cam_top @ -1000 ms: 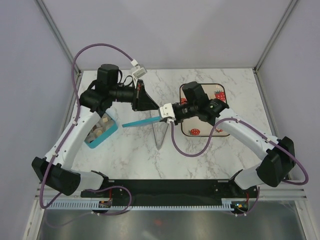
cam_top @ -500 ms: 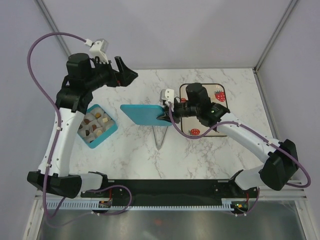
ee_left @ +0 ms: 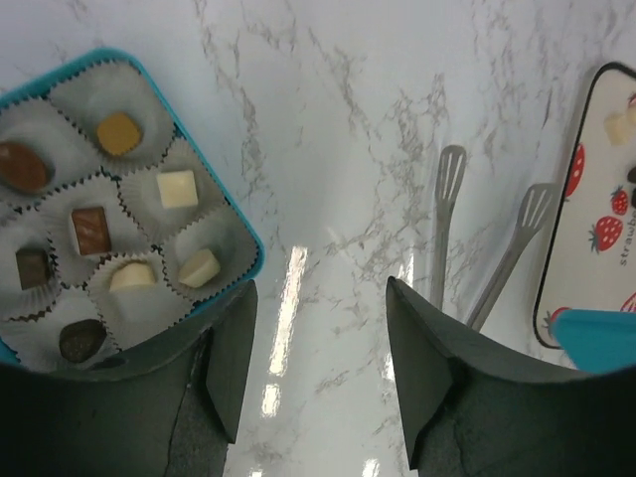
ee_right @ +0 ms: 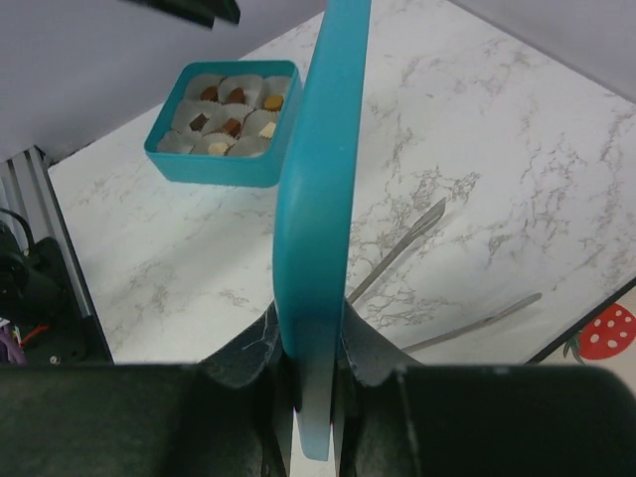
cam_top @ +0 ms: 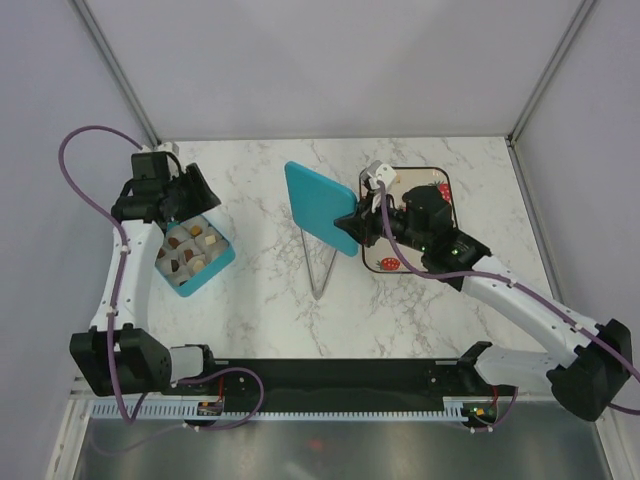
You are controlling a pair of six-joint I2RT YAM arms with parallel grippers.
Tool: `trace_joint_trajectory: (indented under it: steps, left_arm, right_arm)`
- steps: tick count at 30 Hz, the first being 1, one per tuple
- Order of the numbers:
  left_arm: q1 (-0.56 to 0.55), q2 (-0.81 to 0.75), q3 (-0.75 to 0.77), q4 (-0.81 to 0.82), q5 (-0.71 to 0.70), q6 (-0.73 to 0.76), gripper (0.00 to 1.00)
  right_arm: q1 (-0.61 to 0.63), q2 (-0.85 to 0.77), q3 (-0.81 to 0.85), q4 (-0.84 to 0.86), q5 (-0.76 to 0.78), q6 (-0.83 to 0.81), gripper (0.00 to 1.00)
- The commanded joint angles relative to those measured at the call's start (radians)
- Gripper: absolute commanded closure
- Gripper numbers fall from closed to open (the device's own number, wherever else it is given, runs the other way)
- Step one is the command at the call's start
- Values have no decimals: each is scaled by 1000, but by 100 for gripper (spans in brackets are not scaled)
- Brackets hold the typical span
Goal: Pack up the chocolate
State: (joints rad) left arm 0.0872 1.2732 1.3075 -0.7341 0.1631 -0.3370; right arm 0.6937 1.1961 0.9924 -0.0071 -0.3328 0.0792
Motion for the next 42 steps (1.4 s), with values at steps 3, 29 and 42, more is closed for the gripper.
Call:
trace_joint_trajectory:
  steps: [3, 29, 42]
  left_arm:
    - [-3, 15, -126, 54, 9, -16, 43]
    - [-70, 267, -294, 240, -40, -31, 51]
    - [-152, 316, -275, 260, 15, -68, 51]
  right_arm:
    - [1, -130, -32, 75, 179, 123, 100]
    - [1, -271, -78, 9, 319, 145, 100]
    - [1, -279, -92, 9, 321, 142, 100]
